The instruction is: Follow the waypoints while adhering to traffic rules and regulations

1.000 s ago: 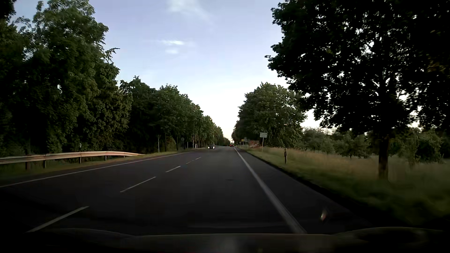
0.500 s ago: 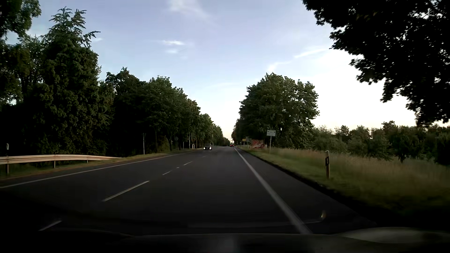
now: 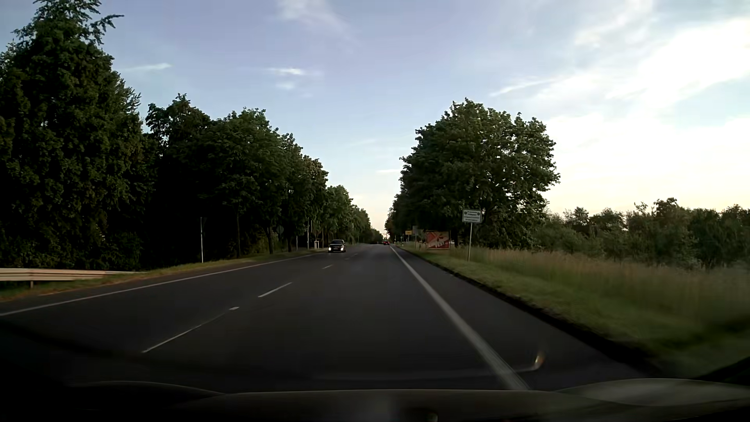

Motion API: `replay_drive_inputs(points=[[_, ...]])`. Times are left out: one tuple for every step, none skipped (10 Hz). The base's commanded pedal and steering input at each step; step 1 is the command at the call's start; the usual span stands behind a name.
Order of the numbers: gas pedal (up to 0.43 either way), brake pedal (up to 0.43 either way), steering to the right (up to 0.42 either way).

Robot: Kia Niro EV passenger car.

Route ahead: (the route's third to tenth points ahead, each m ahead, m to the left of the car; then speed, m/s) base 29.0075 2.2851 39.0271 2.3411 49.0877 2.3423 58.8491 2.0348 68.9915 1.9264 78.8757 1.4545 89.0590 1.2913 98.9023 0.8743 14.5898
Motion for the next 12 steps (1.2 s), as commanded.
replay_drive_inputs(points=[[0.11, 0.0, 0.002], [0.098, 0.0, 0.001], [0.098, 0.0, 0.001], [0.098, 0.0, 0.001], [0.098, 0.0, 0.002], [0.098, 0.0, 0.001], [0.098, 0.0, 0.001], [0.098, 0.0, 0.002], [0.098, 0.0, 0.001], [0.098, 0.0, 0.001], [0.098, 0.0, 0.001], [0.098, 0.0, 0.001]])
